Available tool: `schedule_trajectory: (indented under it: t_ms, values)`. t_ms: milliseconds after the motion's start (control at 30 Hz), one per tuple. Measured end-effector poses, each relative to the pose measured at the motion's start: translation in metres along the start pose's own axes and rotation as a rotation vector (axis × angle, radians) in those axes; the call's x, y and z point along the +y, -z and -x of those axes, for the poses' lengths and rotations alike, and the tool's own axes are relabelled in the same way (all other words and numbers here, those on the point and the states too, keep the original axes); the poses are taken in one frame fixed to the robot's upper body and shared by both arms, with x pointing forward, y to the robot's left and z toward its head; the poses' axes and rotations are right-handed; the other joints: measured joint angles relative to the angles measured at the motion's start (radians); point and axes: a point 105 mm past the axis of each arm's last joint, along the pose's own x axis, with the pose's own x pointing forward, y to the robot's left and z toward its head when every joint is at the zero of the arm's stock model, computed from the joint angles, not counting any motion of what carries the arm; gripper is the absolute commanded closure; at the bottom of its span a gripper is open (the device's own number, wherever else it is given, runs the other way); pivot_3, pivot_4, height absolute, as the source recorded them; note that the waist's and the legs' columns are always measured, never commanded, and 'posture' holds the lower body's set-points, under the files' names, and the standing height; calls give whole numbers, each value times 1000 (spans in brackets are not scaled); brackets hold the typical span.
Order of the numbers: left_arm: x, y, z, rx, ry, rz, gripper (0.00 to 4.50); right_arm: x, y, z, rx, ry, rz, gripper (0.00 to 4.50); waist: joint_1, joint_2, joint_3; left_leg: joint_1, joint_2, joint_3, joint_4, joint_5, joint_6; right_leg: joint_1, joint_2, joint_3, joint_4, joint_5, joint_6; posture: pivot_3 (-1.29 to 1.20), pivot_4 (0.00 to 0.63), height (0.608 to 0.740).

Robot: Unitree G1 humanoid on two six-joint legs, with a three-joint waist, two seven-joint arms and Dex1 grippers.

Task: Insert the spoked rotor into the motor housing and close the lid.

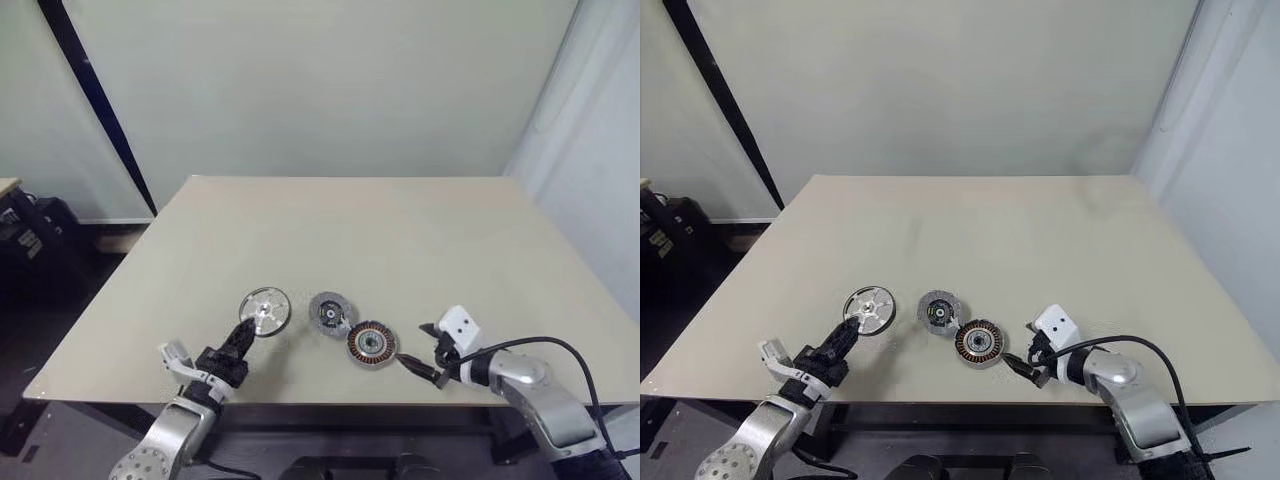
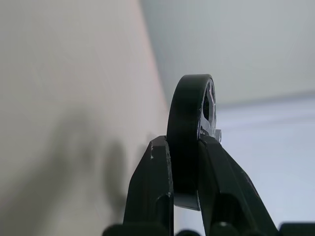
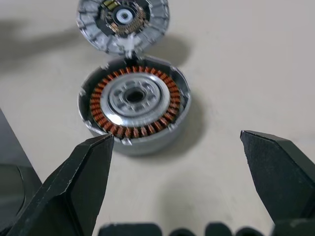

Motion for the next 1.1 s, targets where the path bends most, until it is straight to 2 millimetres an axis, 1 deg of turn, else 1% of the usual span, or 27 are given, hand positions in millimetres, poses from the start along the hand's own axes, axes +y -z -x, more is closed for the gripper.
schedule_trajectory:
  t_ms: [67, 167, 333, 433, 500, 700, 800, 1100]
  values:
    - [-12, 13, -5, 73, 49, 10, 4230, 3, 7, 4, 16, -27, -19, 0, 1, 0, 0, 0, -1, 0, 0, 0, 0, 0, 0, 0, 0, 0, 0, 0, 0, 740]
    - [-24, 32, -15, 159, 98, 32, 4230, 8, 15, 8, 32, -53, -39, 0, 1, 0, 0, 0, 0, 2, 0, 0, 0, 0, 0, 0, 0, 0, 0, 0, 0, 740]
    - [-35, 54, -34, 262, 137, 30, 4230, 11, 19, 9, 16, -57, -68, 0, 0, 0, 0, 1, 1, 6, 1, 0, -1, 0, 0, 1, 0, 0, 0, 0, 0, 740]
    - [-29, 64, -42, 303, 112, 42, 4230, 12, 20, 9, 6, -49, -70, 0, -2, 0, 0, 1, 2, 10, 1, -1, 0, -1, 0, 3, 0, 0, 0, 0, 0, 740]
    - [-20, 68, -46, 322, 73, 44, 4230, 11, 21, 10, 3, -36, -75, 0, -1, 0, 0, 1, 2, 11, 1, -1, 1, -2, 0, 4, 0, 0, 0, 0, 0, 740]
    - [-2, 78, -59, 339, 2, 73, 4230, 11, 14, 7, -60, -13, -100, 0, 1, 0, 0, 1, 2, 11, 1, -1, 1, -2, 0, 5, 0, 0, 0, 0, 0, 740]
    - [6, 82, -63, 339, -27, 111, 4230, 10, 7, 5, -170, 17, -122, 0, 0, 0, 0, 2, 3, 11, 1, -1, 1, -1, 0, 4, 0, 0, 0, 0, 0, 740]
    - [22, 94, -67, 379, -92, 133, 4230, 17, 25, 2, -279, 28, -168, 0, -2, 1, 0, 2, 3, 13, 1, -1, 4, -1, 0, 5, 0, 0, 0, 0, 0, 740]
